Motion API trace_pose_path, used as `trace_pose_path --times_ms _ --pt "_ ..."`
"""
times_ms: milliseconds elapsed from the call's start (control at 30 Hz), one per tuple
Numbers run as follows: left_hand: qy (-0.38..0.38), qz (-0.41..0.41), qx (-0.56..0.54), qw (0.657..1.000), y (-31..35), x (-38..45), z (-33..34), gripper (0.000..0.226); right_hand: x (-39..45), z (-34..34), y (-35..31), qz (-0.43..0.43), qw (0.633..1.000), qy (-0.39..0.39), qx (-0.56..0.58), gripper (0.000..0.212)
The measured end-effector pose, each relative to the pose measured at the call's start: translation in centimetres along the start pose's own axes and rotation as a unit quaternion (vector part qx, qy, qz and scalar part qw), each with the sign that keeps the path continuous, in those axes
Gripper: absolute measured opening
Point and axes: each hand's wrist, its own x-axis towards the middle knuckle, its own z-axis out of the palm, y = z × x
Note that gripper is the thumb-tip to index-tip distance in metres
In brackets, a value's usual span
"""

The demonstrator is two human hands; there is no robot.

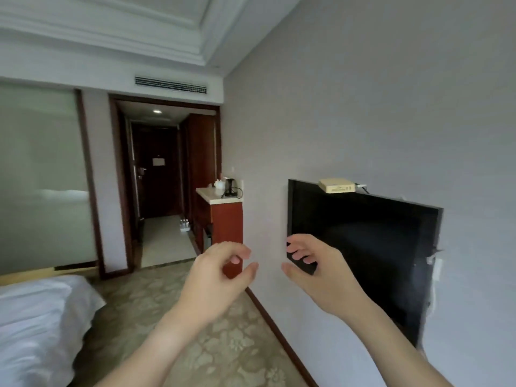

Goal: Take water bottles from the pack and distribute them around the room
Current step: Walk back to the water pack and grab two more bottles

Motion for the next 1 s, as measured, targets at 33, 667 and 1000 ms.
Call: trace_pose_path --times_ms 33,667,1000 --pt "0.011 -0.003 0.007 1.000 -1.5 -0.1 -2.3 0.020 1.2 2.2 -1.2 -0.011 1.000 -0.003 0.013 0.039" --pt "0.137 -0.097 0.031 0.985 -26.6 6.9 -16.7 0.017 22.6 30.5 -3.4 -0.077 0.984 -0.101 0.122 0.028" --pt "0.141 -0.110 0.119 0.977 -41.6 21.9 -19.0 0.016 42.7 43.0 2.0 -0.115 0.973 -0.111 0.165 0.023"
